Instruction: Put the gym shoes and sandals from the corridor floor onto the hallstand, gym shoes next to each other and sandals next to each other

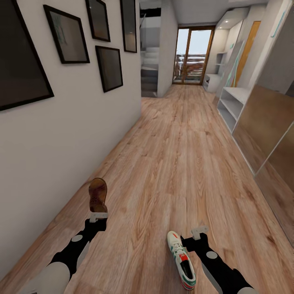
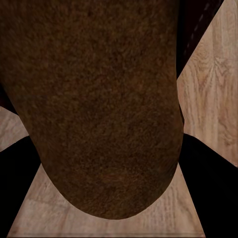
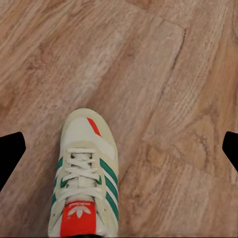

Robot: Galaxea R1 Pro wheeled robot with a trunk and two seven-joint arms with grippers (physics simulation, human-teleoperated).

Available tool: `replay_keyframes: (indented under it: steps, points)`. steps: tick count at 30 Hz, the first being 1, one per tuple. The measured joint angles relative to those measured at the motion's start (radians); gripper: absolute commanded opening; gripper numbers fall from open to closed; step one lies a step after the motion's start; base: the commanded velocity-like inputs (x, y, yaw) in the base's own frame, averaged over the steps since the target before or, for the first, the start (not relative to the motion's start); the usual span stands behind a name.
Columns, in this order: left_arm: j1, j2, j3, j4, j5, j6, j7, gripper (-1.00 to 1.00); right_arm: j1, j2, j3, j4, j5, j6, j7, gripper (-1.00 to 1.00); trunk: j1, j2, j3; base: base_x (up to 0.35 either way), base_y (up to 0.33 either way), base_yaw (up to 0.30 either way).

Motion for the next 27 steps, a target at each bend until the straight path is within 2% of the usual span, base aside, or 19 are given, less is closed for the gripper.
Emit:
replay_keyframes:
  steps: [10,12,21,27]
  points:
    - [0.0,-0.001,0.0,-0.001,-0.001,-0.001,0.002,-1.0,0.0,0.0,0.0,-0.002,0.0,0.0,0.0,1.0,-0.001,0.0,0.0,-0.039,0.018,0.0]
    - [0.0,0.0,0.0,-0.001,-0.002,-0.001,0.002,-1.0,0.0,0.0,0.0,-0.002,0.0,0.0,0.0,1.0,0.007,-0.014,-0.007,-0.002,0.001,0.0]
    - [0.0,-0.001,0.0,-0.001,-0.002,-0.001,0.0,-1.0,0.0,0.0,-0.002,-0.003,-0.001,0.0,-0.001,1.0,0.007,-0.014,-0.019,0.0,0.0,0.0]
    - [0.0,0.0,0.0,-0.001,-0.002,0.0,-0.001,-1.0,0.0,0.0,-0.002,-0.004,-0.002,0.0,-0.001,1.0,0.03,-0.056,-0.048,0.0,0.0,0.0]
